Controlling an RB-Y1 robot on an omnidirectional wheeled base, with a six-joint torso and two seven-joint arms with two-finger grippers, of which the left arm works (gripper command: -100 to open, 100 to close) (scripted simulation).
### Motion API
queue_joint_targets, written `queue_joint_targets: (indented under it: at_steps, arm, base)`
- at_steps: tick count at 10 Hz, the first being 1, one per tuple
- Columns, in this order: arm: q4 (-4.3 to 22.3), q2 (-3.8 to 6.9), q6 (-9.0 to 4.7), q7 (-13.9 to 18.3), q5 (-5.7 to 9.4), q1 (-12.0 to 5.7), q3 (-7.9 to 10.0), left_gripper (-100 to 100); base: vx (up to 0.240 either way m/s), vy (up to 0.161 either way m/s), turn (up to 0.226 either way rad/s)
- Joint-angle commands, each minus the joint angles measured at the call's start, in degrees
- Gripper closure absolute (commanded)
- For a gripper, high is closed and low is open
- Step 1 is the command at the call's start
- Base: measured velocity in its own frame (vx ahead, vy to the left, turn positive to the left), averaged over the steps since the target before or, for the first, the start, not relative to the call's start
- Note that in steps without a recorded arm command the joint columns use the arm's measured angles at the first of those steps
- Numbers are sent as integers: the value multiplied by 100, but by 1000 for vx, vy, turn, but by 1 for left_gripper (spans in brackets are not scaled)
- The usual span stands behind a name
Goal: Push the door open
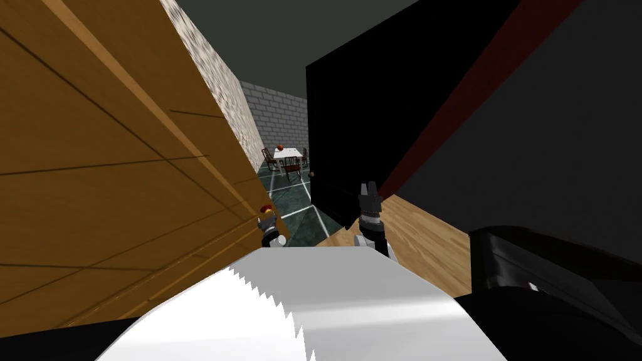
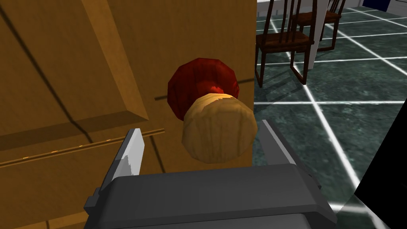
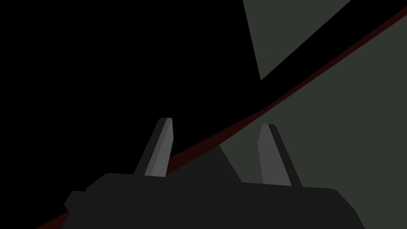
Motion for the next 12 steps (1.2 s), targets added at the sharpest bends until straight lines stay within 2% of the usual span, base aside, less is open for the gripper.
queue_joint_targets:
  at_steps: [1, 8, 12]
  arm:
    - [-37, 67, -35, 4, 11, -4, 193, 100]
    - [94, -49, -38, 44, -93, -149, 621, 100]
    - [173, -163, -40, 68, -156, -238, 881, 100]
  base:
    - [98, 26, 55]
    - [104, 19, 65]
    - [131, 22, 63]
